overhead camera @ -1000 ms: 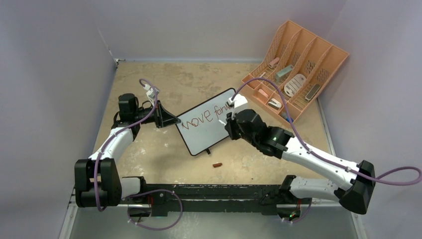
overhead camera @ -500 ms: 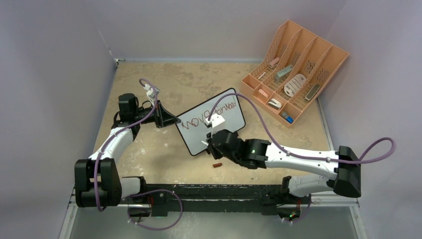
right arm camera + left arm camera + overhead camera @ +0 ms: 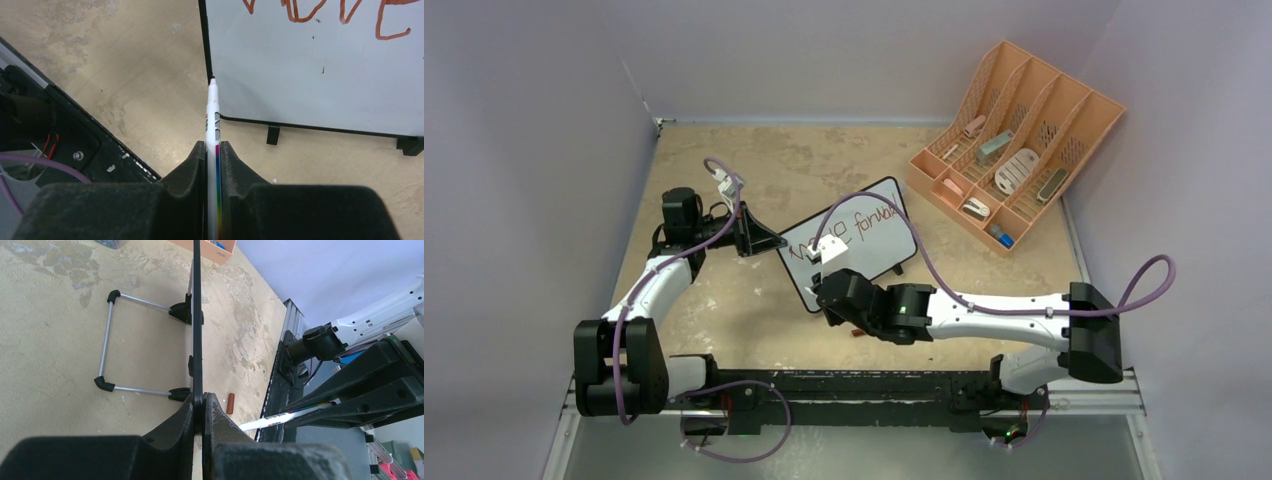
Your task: Write a sentence on the whiteboard
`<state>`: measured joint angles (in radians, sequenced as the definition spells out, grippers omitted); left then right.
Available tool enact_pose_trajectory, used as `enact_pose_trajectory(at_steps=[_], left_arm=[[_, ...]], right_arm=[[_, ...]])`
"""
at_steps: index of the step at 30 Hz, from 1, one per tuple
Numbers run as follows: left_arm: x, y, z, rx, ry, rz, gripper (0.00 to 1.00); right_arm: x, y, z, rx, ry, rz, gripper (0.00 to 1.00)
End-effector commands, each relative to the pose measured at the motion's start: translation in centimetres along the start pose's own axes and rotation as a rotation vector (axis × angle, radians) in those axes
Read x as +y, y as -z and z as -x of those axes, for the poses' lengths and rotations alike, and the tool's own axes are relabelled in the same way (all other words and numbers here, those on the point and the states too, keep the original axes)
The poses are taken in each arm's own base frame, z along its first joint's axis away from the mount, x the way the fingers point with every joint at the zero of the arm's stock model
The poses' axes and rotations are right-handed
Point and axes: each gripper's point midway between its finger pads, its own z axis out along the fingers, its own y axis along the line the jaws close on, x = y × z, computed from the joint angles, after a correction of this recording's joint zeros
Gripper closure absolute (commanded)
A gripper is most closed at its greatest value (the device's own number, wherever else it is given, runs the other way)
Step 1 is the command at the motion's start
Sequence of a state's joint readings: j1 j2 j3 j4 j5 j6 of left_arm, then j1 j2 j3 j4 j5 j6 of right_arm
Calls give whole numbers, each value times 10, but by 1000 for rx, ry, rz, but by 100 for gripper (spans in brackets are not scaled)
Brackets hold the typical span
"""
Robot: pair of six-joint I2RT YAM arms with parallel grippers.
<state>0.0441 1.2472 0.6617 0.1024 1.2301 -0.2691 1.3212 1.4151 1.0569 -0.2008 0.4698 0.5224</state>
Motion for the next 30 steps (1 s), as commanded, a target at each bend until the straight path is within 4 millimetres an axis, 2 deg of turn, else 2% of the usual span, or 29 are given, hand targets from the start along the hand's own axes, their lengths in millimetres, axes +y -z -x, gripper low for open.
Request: enact_pose_trajectory(at_steps=[1,30], left_arm=[[4,-1,10,-13,-52,21,100],[2,-1,10,-13,-54,16,100]], right_arm=[[9,-1,27,-78,-35,-8,100],[5,-23,21,-61,-15,-84,100]])
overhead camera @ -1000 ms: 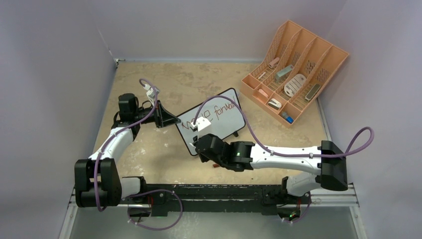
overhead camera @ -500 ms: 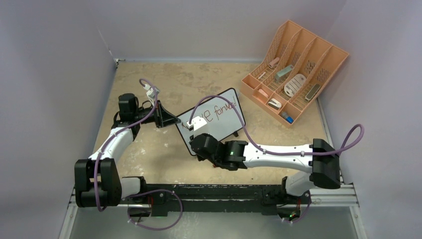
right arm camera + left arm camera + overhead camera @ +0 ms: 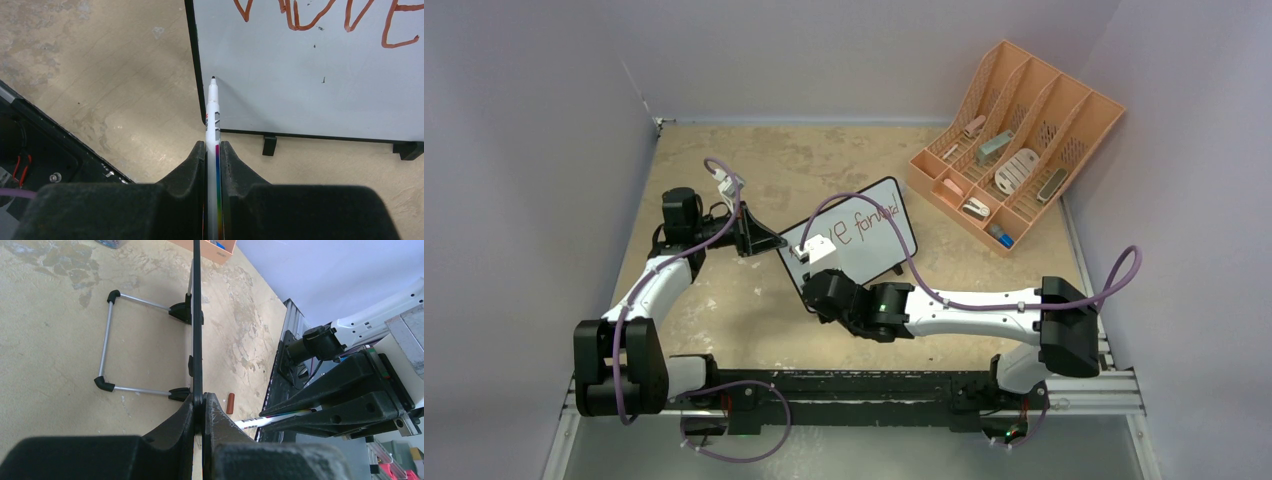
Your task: Write a sentence on the whiteboard
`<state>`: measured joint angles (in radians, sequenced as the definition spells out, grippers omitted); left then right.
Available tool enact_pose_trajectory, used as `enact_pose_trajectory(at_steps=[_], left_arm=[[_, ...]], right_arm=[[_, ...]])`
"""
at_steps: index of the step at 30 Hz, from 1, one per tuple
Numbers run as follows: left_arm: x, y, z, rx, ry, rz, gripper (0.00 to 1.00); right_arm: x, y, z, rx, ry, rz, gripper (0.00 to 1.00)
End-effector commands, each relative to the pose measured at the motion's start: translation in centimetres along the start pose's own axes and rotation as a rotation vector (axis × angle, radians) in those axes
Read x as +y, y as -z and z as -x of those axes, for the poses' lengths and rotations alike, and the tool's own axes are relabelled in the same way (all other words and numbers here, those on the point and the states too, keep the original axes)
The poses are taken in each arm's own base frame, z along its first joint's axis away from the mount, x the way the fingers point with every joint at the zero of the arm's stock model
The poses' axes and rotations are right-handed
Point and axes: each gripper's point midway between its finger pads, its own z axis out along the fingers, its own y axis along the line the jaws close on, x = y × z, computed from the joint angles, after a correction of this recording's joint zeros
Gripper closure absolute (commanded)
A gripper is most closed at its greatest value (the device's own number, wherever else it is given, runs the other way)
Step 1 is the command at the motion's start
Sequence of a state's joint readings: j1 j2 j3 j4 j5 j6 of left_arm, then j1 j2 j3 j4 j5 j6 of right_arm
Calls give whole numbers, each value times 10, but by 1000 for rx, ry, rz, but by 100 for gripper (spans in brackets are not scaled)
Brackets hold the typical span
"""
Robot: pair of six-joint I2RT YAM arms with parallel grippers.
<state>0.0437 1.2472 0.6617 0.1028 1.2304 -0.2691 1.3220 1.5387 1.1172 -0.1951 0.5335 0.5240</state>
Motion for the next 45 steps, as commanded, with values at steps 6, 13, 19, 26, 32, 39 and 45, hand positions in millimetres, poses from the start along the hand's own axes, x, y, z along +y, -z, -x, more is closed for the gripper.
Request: enact_pose_trajectory(at_steps=[6,13,19,26,32,39,45], left_arm=[[2,-1,10,-14,-53,17,100],[2,-1,10,-14,-52,17,100],[2,-1,10,-13,-54,16,100],[3,-1,10,-13,-52,17,100],[3,-1,10,-13,-52,17,100],[3,-1,9,-12,-51,15,100],[3,-1,9,-11,-48,15,100]], right_arm=[[4,2,20,-59,-40,-17,100],[2,-3,8,-27,-26,-24,100],[-5,-4,-6,6,-19,-43,100],[-14,-2,-21,38,-23,-64,100],[-20,1,-29,52,-27,-71,100],[-16,1,-21,35,-19,-63,100],[-15,0,-8,0,-6,-72,100]])
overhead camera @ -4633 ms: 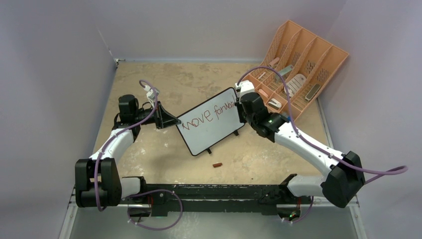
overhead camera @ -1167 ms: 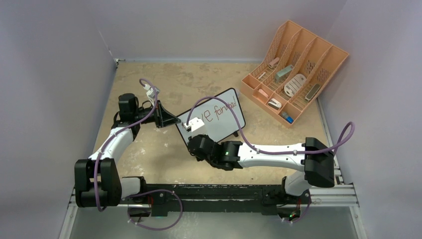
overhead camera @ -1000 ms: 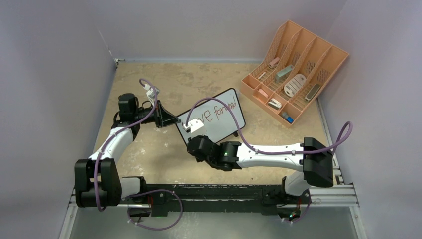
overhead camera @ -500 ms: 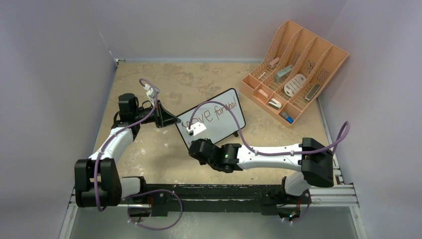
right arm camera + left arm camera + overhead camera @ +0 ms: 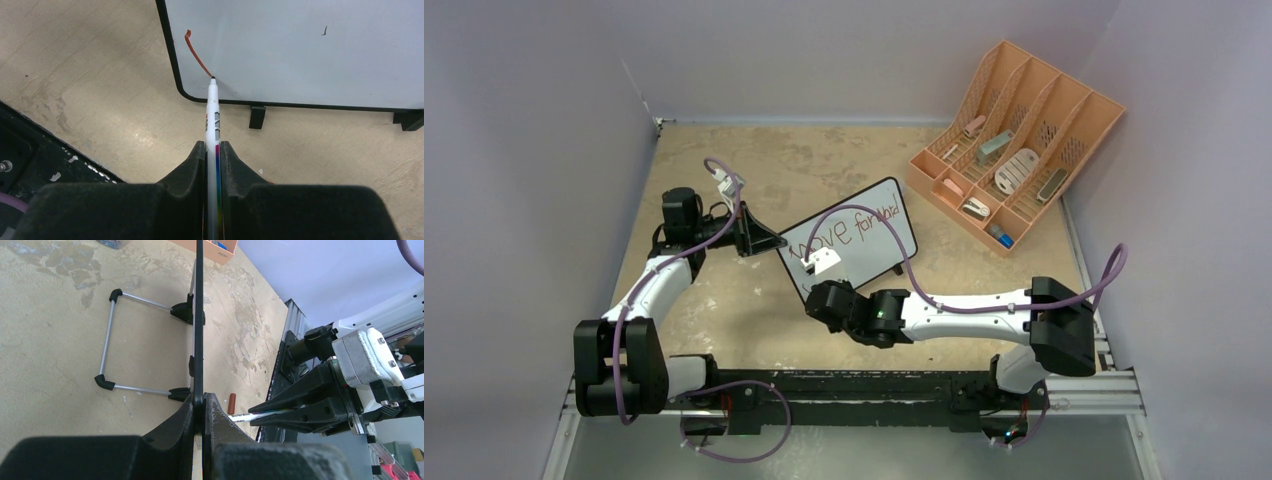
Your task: Write a sentence on the whiteboard
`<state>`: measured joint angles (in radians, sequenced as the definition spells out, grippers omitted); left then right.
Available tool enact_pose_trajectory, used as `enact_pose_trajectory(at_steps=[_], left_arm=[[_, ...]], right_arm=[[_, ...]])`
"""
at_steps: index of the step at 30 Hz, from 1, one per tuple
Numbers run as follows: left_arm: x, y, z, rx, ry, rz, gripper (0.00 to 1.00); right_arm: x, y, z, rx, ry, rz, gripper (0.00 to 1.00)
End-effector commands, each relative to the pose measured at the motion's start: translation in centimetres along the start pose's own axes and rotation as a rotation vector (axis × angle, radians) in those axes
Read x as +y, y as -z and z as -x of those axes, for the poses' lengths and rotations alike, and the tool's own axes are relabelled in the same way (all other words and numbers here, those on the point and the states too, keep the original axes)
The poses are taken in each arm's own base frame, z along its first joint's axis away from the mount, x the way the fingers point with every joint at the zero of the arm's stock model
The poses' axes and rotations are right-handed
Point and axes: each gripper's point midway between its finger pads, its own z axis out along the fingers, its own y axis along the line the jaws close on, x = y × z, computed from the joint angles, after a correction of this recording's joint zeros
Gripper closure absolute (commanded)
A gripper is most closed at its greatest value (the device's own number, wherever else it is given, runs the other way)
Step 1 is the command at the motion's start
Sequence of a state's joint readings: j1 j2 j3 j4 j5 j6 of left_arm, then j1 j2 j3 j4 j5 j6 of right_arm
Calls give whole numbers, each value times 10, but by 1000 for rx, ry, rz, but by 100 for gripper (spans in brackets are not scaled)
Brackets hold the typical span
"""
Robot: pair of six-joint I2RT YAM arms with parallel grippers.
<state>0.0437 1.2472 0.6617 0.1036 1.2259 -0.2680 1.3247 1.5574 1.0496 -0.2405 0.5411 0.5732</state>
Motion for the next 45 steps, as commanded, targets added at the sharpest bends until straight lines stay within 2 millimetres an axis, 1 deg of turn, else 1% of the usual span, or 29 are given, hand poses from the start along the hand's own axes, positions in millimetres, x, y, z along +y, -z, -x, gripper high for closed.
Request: enact_pose_trajectory(at_steps=[1,12,17,23,37,45], left_arm=[[2,-1,9,-10,-45,11,100],[1,-1,9,-10,-48,5,100],[1,-1,9,-9,-48,5,100],[1,-1,9,-10,-49,7,100],[1,-1,10,-11,-49,10,100],[1,-1,9,-10,-48,8,100]], right_arm=[[1,10,35,-99,-25,-12,100],[0,13,63,-159,-33,-20,100],[-3,13,66,-163,-35,-24,100],[-6,11,55,-136,-27,-25,100],[-20,10,17,-48,-31,-39,100],[-23,10,9,-31,-33,-45,100]])
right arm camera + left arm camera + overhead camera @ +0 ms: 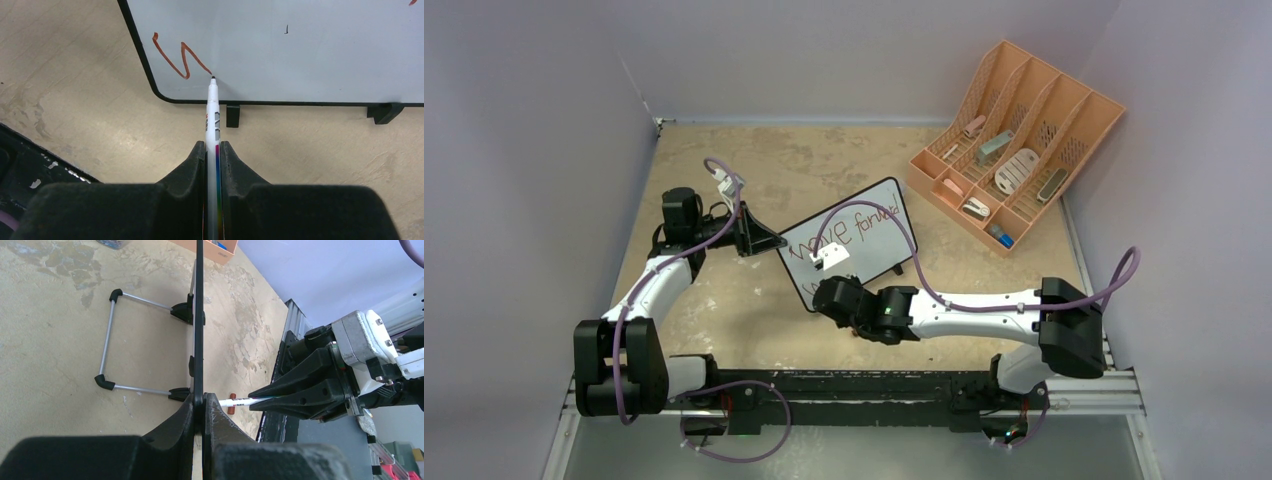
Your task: Write a sentence on the whiteboard
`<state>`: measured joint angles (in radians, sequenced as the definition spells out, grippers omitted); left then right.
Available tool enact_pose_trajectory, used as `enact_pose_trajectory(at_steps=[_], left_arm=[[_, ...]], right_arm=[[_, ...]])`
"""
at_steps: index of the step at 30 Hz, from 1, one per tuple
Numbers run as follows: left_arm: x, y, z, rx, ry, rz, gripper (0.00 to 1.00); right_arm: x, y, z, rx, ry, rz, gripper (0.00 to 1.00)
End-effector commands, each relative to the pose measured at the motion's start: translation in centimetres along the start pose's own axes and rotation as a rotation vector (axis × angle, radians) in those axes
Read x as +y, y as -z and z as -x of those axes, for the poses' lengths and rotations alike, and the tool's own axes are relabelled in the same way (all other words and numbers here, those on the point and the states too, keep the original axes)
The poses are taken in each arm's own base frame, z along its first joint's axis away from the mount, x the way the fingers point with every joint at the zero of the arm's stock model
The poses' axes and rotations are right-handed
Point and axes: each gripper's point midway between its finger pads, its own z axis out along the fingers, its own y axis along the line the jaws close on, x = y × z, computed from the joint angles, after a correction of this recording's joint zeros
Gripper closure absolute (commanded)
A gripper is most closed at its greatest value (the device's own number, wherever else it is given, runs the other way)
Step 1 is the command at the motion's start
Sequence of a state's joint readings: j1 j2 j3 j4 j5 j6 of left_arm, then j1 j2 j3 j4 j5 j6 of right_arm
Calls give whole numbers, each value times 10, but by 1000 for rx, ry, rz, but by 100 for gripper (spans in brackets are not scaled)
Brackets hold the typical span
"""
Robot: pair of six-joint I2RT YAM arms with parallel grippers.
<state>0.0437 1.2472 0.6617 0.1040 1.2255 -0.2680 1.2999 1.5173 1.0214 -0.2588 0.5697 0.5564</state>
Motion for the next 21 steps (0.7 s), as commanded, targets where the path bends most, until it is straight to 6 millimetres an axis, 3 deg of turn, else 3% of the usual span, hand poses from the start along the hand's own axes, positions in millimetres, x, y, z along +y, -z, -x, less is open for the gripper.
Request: enact_pose_trajectory(at_steps=[1,21], left_arm=[[1,-1,9,-10,-47,8,100],[0,-1,9,-9,-47,2,100]], right_arm=[[-3,6,8,-20,-37,-1,100],[-5,10,56,-126,-40,-21,100]])
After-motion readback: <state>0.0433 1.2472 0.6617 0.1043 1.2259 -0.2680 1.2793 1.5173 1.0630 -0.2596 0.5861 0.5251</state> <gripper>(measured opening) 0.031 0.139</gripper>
